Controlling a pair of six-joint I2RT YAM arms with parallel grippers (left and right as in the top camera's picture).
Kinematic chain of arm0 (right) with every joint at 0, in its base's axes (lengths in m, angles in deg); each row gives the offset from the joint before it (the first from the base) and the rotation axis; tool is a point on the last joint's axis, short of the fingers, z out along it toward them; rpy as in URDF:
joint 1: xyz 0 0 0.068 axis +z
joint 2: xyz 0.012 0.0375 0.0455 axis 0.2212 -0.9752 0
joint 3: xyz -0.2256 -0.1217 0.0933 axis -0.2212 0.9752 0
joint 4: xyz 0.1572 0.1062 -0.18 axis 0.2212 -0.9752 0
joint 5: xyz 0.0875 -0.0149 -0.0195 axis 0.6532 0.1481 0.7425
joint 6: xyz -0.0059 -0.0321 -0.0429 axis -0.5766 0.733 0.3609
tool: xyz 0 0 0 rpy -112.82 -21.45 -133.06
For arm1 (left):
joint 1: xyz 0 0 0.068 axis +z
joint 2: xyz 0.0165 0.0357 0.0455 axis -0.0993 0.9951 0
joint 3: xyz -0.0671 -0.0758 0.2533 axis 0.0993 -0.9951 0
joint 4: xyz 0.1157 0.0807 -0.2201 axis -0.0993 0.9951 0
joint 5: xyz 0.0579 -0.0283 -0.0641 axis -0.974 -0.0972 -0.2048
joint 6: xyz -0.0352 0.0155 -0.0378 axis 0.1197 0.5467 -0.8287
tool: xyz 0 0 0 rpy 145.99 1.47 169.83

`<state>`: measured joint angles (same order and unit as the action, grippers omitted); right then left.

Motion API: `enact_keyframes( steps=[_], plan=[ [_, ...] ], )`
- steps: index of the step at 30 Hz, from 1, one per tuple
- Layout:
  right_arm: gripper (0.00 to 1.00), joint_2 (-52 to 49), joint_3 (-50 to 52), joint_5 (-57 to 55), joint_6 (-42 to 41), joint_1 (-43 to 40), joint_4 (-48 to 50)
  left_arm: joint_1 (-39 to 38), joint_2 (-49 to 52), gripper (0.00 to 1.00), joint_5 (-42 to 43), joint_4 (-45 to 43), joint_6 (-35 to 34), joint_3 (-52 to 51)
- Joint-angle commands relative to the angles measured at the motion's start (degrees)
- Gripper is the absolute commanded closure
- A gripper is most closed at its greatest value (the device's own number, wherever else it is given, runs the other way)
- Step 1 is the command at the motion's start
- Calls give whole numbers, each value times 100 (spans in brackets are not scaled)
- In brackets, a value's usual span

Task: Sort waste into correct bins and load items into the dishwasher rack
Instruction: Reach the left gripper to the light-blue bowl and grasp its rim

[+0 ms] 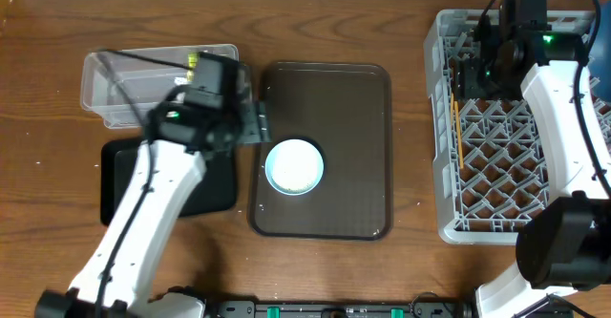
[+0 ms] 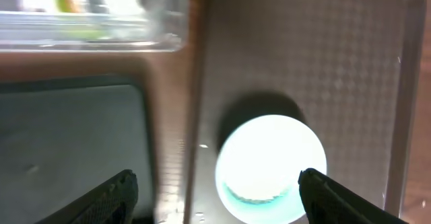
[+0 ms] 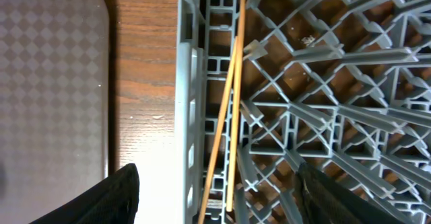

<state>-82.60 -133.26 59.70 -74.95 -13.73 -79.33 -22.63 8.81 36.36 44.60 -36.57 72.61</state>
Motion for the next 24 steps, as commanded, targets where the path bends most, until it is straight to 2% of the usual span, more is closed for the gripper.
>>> enact_keyframes(
  steps=[1, 10, 18, 22, 24],
  plan=[
    [28, 83, -83, 140, 24, -15, -2, -459, 437, 21, 28, -114, 37, -4],
    [27, 83, -83, 140, 24, -15, -2, -1482, 1578, 21, 28, -651, -439, -4],
    [27, 83, -83, 140, 26, -15, -11, -1856, 2234, 22, 26, -962, -824, -4],
    [27, 83, -83, 140, 26, -15, -7, -1867, 2465, 32, 26, -1001, -855, -9],
    [27, 83, -83, 140, 24, -15, -9, -1869, 2555, 39, 26, -1003, -855, -9]
  ],
)
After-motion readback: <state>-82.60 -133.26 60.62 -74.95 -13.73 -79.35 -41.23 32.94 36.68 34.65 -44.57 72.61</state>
